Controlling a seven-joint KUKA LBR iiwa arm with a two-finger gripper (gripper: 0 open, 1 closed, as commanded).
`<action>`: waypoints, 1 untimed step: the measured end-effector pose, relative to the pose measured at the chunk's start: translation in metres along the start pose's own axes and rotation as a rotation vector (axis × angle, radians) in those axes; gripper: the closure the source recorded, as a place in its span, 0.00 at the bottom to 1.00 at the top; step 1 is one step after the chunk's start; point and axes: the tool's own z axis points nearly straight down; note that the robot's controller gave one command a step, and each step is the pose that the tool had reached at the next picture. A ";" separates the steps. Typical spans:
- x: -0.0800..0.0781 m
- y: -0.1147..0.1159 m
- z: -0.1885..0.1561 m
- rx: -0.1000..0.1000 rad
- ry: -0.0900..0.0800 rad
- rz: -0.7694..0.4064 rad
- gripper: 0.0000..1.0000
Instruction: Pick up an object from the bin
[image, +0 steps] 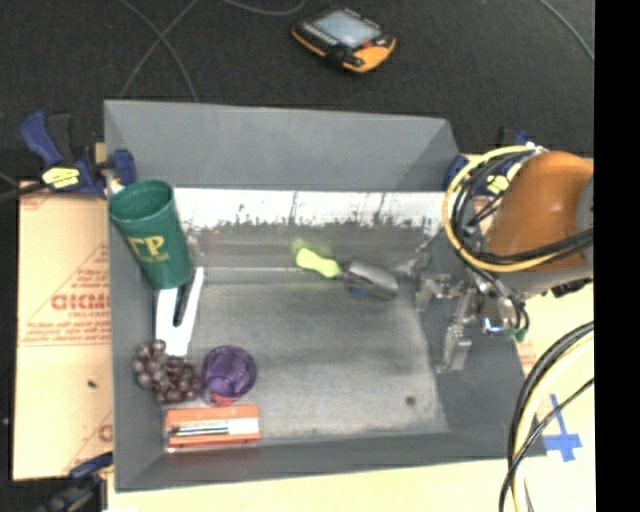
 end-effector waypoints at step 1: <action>-0.002 0.000 -0.004 0.002 -0.007 -0.005 0.00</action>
Offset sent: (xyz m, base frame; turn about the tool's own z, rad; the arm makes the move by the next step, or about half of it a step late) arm 0.0754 0.0375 -0.0758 -0.0830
